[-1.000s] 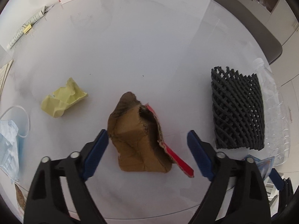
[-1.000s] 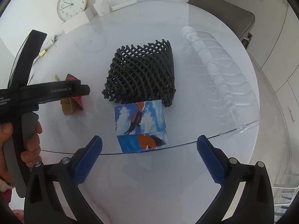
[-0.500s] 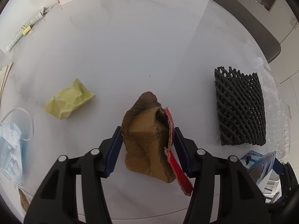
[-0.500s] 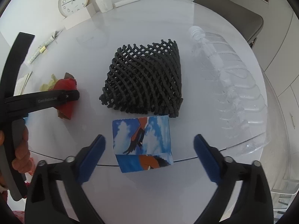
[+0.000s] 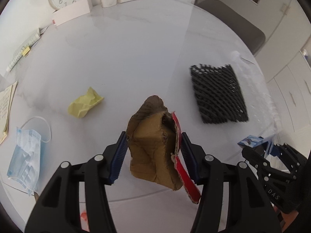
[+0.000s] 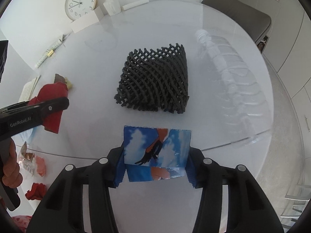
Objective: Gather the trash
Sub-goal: 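Carry box and brown bag over the bin and open both tools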
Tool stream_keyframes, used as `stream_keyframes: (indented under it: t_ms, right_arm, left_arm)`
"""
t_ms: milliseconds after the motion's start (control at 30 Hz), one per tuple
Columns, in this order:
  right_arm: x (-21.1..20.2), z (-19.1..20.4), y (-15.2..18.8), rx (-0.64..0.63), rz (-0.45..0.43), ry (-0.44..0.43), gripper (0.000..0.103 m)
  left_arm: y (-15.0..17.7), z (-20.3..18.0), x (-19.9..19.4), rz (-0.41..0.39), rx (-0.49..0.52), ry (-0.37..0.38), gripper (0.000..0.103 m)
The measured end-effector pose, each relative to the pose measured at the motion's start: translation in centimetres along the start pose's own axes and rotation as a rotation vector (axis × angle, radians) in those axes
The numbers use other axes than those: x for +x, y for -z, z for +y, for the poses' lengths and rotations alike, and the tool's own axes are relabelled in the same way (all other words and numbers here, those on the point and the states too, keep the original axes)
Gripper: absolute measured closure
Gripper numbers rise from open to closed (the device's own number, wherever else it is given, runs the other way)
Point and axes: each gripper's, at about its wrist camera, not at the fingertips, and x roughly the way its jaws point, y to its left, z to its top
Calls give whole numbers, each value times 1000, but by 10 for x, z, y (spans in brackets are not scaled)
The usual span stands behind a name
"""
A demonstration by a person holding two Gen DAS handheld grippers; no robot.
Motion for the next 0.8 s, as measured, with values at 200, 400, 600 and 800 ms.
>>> stream_keyframes:
  t_ms: [200, 400, 600, 800]
  right_arm:
    - [-46, -14, 27, 57, -46, 6, 52]
    - [-94, -46, 81, 156, -79, 61, 52]
    - [-126, -81, 136, 265, -75, 125, 52]
    - [-151, -118, 177, 347, -75, 178, 52]
  left_arm:
    - [22, -36, -35, -24, 119, 90, 50]
    - [57, -87, -56, -15, 248, 191, 49]
    - [93, -147, -62, 15, 378, 261, 49]
    - [130, -204, -57, 65, 481, 325, 49]
